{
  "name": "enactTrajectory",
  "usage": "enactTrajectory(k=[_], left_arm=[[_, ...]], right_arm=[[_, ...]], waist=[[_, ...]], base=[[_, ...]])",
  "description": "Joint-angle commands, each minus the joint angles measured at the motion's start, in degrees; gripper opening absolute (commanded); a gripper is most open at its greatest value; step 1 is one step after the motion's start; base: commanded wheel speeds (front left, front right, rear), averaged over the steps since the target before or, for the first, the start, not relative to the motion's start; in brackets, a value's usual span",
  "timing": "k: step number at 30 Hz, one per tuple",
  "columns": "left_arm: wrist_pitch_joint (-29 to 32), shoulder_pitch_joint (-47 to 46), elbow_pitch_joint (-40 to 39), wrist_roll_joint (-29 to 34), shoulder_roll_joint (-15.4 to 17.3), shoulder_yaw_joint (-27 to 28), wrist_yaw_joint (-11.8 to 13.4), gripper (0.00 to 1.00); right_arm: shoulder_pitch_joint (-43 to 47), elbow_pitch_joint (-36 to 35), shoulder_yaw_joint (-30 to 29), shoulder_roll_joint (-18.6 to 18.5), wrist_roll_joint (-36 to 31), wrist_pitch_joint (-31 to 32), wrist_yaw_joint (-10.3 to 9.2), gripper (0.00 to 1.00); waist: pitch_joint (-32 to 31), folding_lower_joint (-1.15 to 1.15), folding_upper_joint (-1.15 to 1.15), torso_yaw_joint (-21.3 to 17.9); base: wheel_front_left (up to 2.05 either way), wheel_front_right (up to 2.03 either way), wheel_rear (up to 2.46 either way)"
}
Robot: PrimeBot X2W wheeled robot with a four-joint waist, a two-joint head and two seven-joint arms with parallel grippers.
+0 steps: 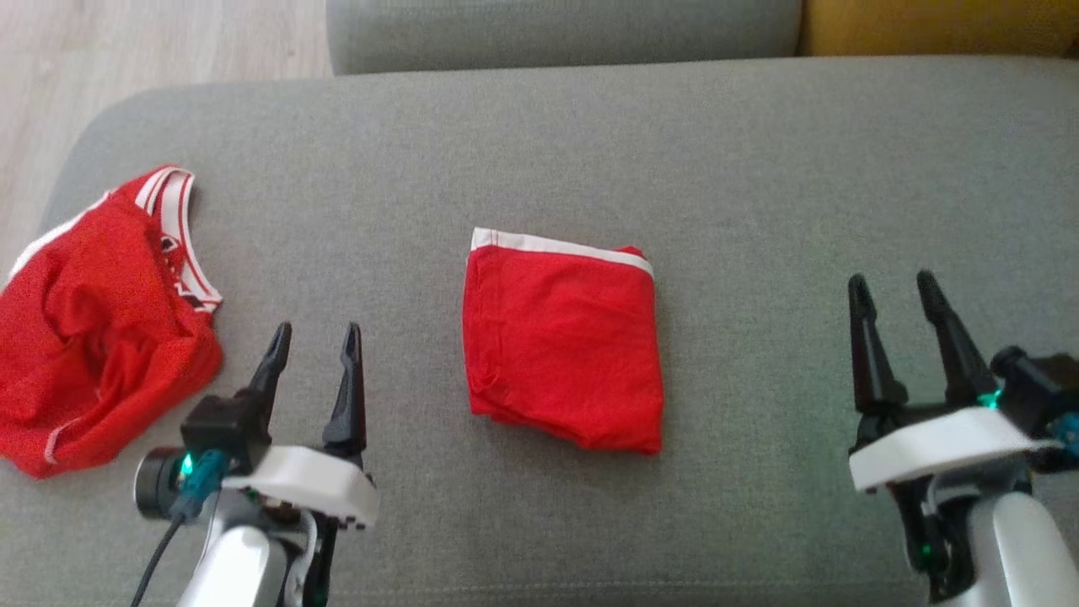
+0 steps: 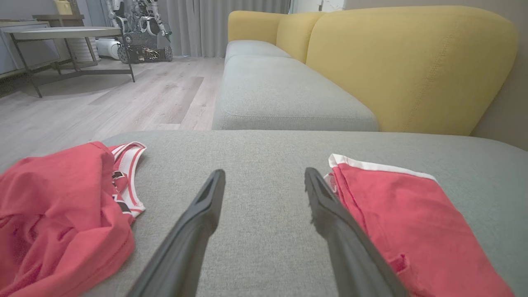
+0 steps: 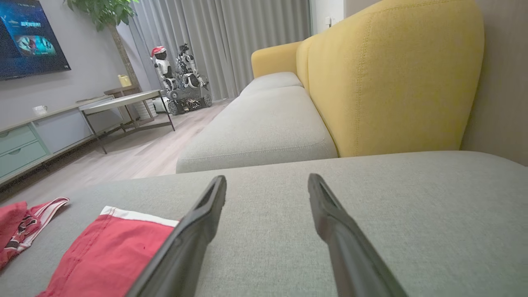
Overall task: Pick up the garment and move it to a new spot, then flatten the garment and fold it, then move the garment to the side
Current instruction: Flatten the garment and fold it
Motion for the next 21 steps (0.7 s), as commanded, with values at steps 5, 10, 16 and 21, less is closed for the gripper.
enactTrajectory(k=[5, 10, 16, 21], left_arm=[[1.2, 0.8, -3.6, 0.0, 2.3, 2.3, 0.6, 1.0], [2.4, 2.8, -4.8, -0.4, 3.0, 2.1, 0.8, 1.0], [3.4, 4.1, -6.1, -1.0, 3.4, 2.0, 1.1, 1.0], [3.6, 4.3, -6.6, -1.0, 3.7, 2.0, 1.3, 1.0]], right_arm=[[2.4, -4.3, 1.6, 0.3, -0.9, 1.1, -0.04, 1.0], [5.1, -6.1, 1.8, 0.7, -1.1, 2.2, -0.04, 1.0], [7.2, -7.9, 1.8, 1.1, -1.0, 3.5, -0.04, 1.0], [7.6, -8.3, 1.9, 1.3, -1.2, 3.9, -0.04, 1.0]], waist=[[-2.8, 0.0, 0.0, -0.1], [-4.6, 0.0, 0.0, -0.3], [-5.6, 0.0, 0.0, -0.5], [-5.6, 0.0, 0.0, -0.7]], base=[[0.0, 0.0, 0.0], [0.0, 0.0, 0.0], [0.0, 0.0, 0.0], [0.0, 0.0, 0.0]])
